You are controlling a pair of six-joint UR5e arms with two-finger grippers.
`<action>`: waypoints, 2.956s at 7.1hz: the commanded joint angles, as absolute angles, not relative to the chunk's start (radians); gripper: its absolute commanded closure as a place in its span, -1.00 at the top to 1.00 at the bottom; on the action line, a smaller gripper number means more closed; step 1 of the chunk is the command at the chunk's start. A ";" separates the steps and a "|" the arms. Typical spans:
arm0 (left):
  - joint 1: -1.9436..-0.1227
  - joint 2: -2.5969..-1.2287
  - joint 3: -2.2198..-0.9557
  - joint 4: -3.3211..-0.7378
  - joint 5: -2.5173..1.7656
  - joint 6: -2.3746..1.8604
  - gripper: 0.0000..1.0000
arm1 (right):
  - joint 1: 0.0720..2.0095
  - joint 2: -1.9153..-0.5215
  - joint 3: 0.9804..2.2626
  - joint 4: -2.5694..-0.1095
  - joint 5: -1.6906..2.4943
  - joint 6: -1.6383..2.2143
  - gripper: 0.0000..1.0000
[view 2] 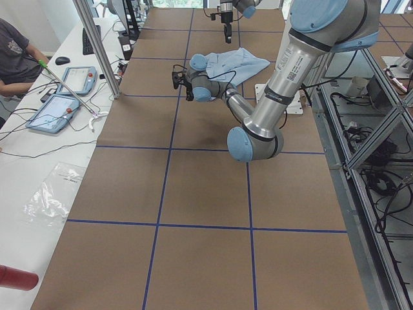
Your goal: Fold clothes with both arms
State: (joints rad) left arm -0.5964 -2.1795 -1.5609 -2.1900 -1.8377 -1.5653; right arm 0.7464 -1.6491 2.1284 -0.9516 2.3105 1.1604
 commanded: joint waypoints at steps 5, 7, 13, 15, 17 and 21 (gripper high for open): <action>-0.459 -2.272 -1.436 -2.192 -1.720 -1.563 0.40 | 0.811 -1.588 2.097 -0.951 2.275 1.161 1.00; -0.434 -2.264 -1.437 -2.187 -1.713 -1.562 0.31 | 0.811 -1.586 2.097 -0.951 2.275 1.161 1.00; -0.433 -2.238 -1.468 -2.178 -1.717 -1.562 0.23 | 0.815 -1.586 2.095 -0.951 2.275 1.163 1.00; -0.431 -2.237 -1.470 -2.178 -1.717 -1.562 0.04 | 0.815 -1.586 2.095 -0.950 2.275 1.163 1.00; -0.431 -2.237 -1.474 -2.178 -1.717 -1.562 0.02 | 0.815 -1.586 2.094 -0.950 2.275 1.163 1.00; -0.396 -2.233 -1.489 -2.161 -1.717 -1.563 -0.02 | 0.819 -1.588 2.094 -0.950 2.276 1.163 1.00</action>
